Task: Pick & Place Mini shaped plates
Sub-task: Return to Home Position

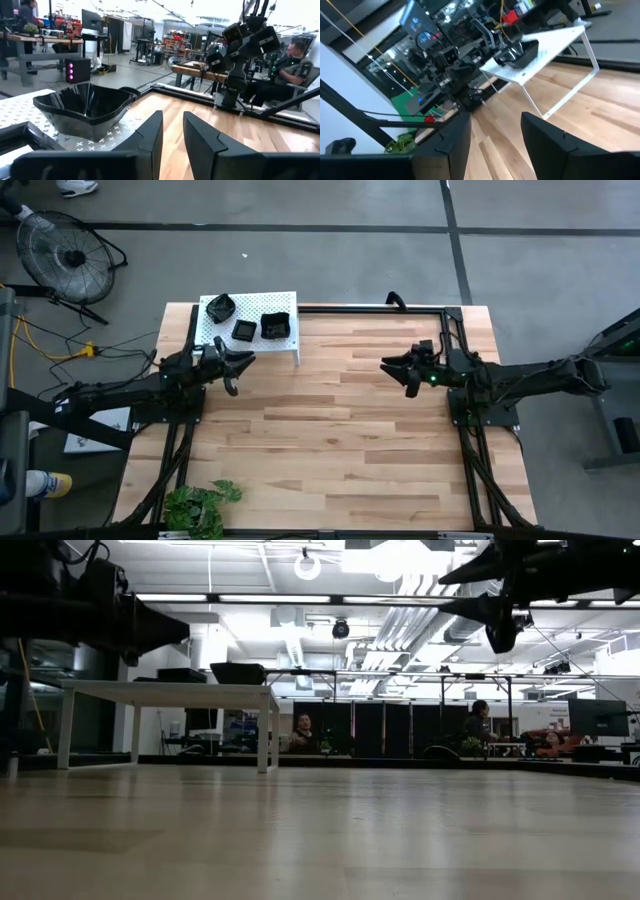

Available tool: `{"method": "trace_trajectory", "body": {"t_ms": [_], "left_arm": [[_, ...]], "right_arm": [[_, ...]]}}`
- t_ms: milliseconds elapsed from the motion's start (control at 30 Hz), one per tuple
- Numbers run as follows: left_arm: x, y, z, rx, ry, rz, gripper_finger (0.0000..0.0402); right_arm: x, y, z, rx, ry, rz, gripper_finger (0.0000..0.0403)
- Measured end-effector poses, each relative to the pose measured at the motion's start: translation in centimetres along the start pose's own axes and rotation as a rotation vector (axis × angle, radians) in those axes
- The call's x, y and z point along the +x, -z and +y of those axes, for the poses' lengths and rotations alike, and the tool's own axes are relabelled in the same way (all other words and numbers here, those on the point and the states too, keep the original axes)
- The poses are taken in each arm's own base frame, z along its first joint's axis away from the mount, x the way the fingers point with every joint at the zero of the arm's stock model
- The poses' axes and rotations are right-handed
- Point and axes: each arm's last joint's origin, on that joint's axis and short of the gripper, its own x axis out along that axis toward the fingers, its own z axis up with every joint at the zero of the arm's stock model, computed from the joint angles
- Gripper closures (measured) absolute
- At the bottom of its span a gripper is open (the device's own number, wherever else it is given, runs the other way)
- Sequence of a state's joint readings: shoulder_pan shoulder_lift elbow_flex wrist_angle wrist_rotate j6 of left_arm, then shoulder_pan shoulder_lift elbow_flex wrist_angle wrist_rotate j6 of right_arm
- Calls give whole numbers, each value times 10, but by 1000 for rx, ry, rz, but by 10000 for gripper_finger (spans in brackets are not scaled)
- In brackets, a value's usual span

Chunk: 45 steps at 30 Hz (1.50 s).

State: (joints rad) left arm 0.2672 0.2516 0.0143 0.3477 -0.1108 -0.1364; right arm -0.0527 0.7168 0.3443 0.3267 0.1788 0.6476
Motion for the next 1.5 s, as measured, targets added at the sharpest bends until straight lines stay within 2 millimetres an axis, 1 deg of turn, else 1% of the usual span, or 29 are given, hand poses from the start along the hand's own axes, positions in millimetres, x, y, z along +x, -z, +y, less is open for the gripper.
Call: {"method": "trace_trajectory", "body": {"t_ms": [100, 267, 467, 533, 633, 700, 800, 967, 1167, 1333, 1500], "left_arm": [[0, 0, 0, 0, 1, -3, 328], [0, 1, 0, 1, 21, 10, 328], [0, 2, 0, 2, 20, 22, 328], [0, 2, 0, 2, 21, 22, 328], [0, 2, 0, 2, 20, 22, 328], [0, 2, 0, 2, 21, 21, 328], [0, 3, 0, 3, 20, 25, 328], [0, 5, 0, 5, 17, 50, 328], [0, 8, 0, 8, 13, 79, 328], [-1, 10, 1, 10, 10, 103, 328], [-1, 14, 1, 14, 5, 139, 328]], "right_arm": [[-5, -5, 0, -13, -15, -18, 240], [-14, -8, -3, -16, -19, 4, 252], [-22, -9, -5, -34, -8, 5, 252], [-24, -2, -10, -7, -43, -14, 252], [-29, 19, -25, 68, -99, -36, 256], [-32, 27, -31, 89, -133, -53, 260], [-36, 26, -31, 91, -185, -90, 264], [-40, 24, -31, 46, -188, -110, 265], [-49, 25, -35, 27, -194, -66, 265], [-59, 22, -35, 15, -221, -91, 265], [-68, 27, -39, 14, -204, -77, 265]]}}
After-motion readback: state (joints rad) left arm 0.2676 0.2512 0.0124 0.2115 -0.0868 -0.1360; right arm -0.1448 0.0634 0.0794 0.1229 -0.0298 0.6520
